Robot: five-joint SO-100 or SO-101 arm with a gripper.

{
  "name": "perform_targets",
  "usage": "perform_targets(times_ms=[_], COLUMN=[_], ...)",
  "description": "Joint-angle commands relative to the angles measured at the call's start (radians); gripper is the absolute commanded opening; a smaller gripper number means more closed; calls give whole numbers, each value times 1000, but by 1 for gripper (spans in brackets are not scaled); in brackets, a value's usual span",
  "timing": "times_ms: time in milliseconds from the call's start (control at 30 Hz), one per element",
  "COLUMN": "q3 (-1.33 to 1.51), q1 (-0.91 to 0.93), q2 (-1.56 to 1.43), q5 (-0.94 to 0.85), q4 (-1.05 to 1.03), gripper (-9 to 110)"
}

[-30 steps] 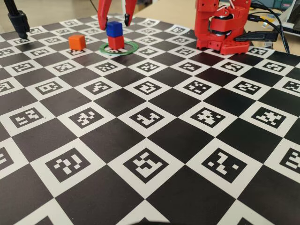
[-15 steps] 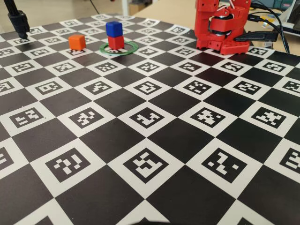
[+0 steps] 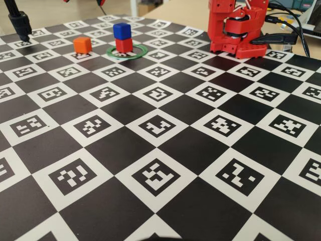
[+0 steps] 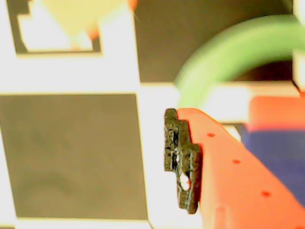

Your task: Grab the red cube then put it in the green circle then put the blue cube on top and finally the orange cube on top

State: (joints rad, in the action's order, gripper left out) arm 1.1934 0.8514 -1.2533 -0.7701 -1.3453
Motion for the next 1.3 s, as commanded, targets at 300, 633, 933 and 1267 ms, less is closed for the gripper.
perform_targets(times_ms=[300,633,933,1267], q3=[-158,-160,-153,-129], q1=[11,34,37,35], q2=[133,204,244,255], q5=[-15,-51,-83,-132], q4=[64,110,138,155], gripper=[44,45,45,45])
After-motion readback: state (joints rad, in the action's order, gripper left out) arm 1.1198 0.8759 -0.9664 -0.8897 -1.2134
